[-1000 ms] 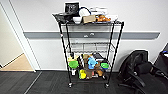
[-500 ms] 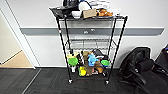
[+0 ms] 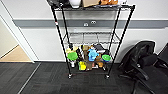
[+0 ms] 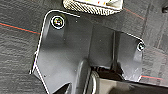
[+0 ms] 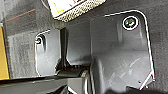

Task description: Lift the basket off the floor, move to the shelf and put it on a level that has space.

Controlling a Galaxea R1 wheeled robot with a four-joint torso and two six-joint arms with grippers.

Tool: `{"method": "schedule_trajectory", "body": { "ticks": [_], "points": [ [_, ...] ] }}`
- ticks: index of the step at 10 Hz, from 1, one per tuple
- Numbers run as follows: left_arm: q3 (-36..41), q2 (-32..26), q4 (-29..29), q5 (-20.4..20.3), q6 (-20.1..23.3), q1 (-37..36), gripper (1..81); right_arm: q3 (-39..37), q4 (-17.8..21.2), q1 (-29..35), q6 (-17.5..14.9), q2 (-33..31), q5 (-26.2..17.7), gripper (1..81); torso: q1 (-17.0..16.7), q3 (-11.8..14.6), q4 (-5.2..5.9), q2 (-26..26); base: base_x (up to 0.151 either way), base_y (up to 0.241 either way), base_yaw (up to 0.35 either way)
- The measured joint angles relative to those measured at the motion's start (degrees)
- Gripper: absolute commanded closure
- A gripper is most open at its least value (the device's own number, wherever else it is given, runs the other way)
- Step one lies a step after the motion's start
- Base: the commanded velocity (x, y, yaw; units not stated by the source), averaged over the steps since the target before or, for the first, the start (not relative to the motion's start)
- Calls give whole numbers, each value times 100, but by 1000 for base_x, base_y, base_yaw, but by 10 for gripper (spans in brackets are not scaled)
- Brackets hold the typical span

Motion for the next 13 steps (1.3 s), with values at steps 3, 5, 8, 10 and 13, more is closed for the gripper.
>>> {"method": "schedule_trajectory", "body": {
  "ticks": [3,5,8,10,13],
  "points": [
    [-291,177,2,-99,5,-24,10,-21,0,188,-2,-35,11,10,360,-524,0,-559,0,0,0],
    [-484,352,0,-130,2,-99,10,-22,4,272,0,-30,-28,10,548,-649,0,-850,0,0,0],
    [-581,361,-137,-127,0,-145,10,-27,6,344,0,-33,-88,10,907,-677,0,-1418,0,0,0],
    [-601,350,-168,-129,0,-162,10,-27,6,410,0,-30,-151,10,1154,-677,0,-1814,0,0,0],
    [-695,364,-191,-124,-4,-148,10,-27,-5,410,-2,-48,-246,10,1526,-680,0,-2402,0,0,0]
  ]
}}
